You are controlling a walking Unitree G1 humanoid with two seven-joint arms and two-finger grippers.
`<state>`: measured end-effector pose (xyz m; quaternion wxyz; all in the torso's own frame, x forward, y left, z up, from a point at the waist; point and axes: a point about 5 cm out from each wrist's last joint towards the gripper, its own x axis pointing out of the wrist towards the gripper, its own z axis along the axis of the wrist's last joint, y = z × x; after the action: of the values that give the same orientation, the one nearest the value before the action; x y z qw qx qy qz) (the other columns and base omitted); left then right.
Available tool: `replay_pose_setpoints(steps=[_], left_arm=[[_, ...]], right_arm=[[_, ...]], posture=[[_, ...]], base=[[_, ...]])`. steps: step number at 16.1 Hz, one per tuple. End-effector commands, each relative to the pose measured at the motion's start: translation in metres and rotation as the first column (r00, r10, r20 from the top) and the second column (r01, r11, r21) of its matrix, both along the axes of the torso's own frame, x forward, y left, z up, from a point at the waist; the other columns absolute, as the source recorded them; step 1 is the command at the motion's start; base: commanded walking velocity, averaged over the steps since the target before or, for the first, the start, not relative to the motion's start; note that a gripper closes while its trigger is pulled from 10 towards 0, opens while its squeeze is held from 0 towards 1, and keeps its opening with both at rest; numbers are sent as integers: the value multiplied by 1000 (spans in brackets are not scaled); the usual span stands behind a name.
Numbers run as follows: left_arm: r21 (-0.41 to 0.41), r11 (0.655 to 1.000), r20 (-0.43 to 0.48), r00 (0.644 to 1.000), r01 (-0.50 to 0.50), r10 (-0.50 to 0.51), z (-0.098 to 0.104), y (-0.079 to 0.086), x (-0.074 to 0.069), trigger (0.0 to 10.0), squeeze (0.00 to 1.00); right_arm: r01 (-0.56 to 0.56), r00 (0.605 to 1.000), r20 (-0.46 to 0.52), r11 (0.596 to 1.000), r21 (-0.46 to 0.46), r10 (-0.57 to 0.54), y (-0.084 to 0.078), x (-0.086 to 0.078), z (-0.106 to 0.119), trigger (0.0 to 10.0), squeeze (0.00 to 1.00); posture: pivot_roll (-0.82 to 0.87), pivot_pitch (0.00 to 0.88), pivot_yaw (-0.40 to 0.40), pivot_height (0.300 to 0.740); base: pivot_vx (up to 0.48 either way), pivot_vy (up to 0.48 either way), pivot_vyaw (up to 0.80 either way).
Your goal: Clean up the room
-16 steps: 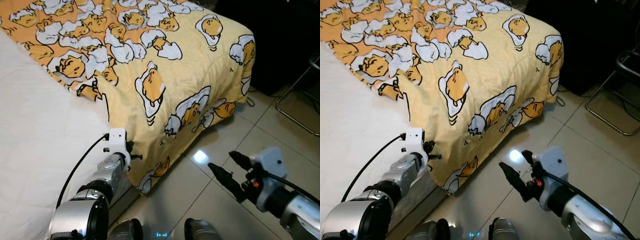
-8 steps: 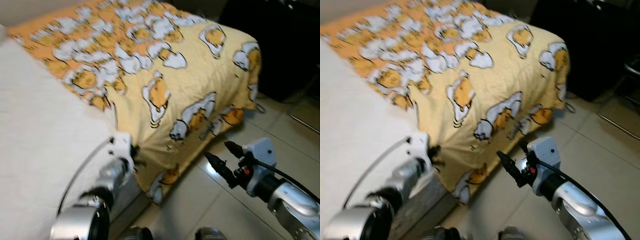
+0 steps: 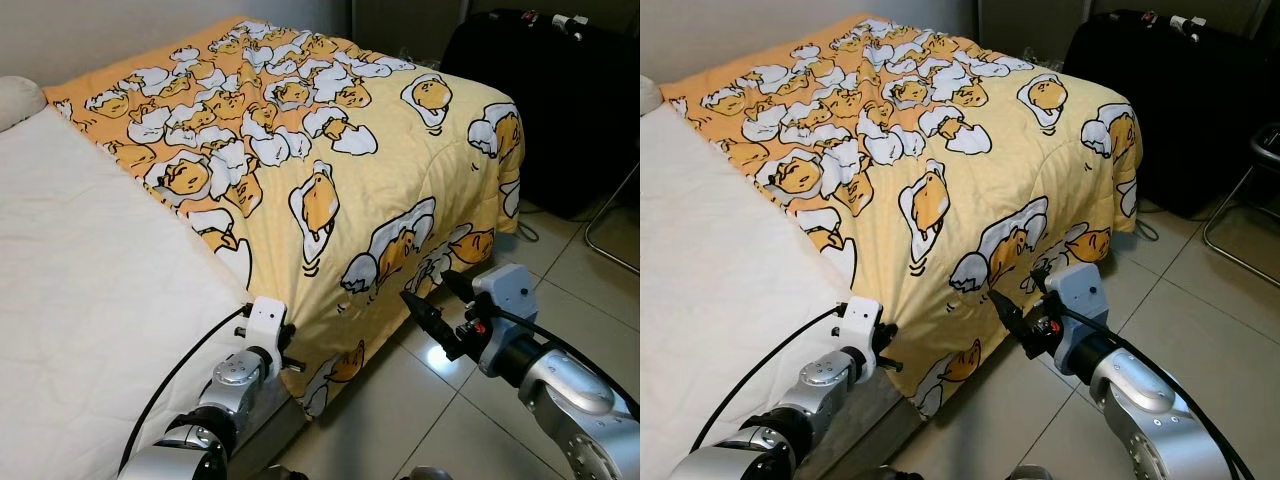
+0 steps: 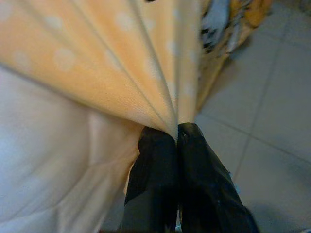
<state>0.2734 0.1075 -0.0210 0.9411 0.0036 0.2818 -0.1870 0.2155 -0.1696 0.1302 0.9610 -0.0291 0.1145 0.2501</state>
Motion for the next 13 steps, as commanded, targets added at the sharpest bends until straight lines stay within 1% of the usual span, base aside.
replay_pose_setpoints(steps=[1, 2, 3, 4, 6, 7, 9, 11, 12, 13], left_arm=[[-23, 998, -34, 998, 51, -51, -5, -6, -7, 2863, 0], [-33, 995, -35, 995, 93, -95, -4, -13, -8, 1922, 0], [-23, 990, -42, 989, 140, -141, -5, -18, -10, 2196, 0], [34, 987, -45, 987, 158, -157, -7, -20, -12, 10000, 0], [84, 989, -49, 992, 119, -115, -9, -14, -11, 10000, 0], [75, 991, -46, 993, 111, -107, -8, -12, -9, 10000, 1000], [61, 994, -49, 995, 88, -85, -6, -5, -6, 10000, 1000], [81, 996, -33, 998, 47, -45, -3, 5, -2, 10000, 1000], [90, 996, -15, 1000, 17, -16, 0, 16, 2, 10000, 1000], [95, 995, -7, 1000, 10, -9, 1, 21, 3, 10000, 1000]], right_arm=[[-19, 1000, 17, 1000, 3, 19, 3, 3, 2, 10000, 0], [-20, 1000, 19, 1000, 0, 20, 3, 3, 1, 10000, 0], [-19, 1000, 20, 1000, -2, 19, 2, 4, 0, 10000, 0], [-20, 1000, 21, 1000, -6, 20, 2, 4, -1, 10000, 0], [-20, 999, 26, 1000, -9, 20, 2, 6, -1, 10000, 0], [-19, 999, 28, 1000, -8, 19, 2, 6, -1, 10000, 0], [-21, 999, 30, 1000, -5, 21, 3, 9, -3, 10000, 0], [-24, 999, 33, 1000, 1, 24, 5, 10, -4, 10000, 0], [-18, 999, 38, 1000, 8, 17, 4, 12, -5, 10000, 0], [-11, 999, 41, 1000, 14, 11, 4, 13, -6, 10000, 0]], posture=[[-220, 0, 147, 740], [-218, 0, 147, 740], [-219, 0, 148, 740], [-222, 0, 150, 740], [-221, 0, 152, 740], [-217, 0, 151, 740], [-205, 0, 146, 740], [-189, 0, 144, 740], [-175, 0, 142, 740], [-167, 0, 142, 740]], base=[[0, 0, 0], [0, 0, 0], [0, 0, 0], [0, 0, 0], [0, 0, 0], [0, 0, 0], [0, 0, 0], [0, 0, 0], [0, 0, 0], [0, 0, 0]])
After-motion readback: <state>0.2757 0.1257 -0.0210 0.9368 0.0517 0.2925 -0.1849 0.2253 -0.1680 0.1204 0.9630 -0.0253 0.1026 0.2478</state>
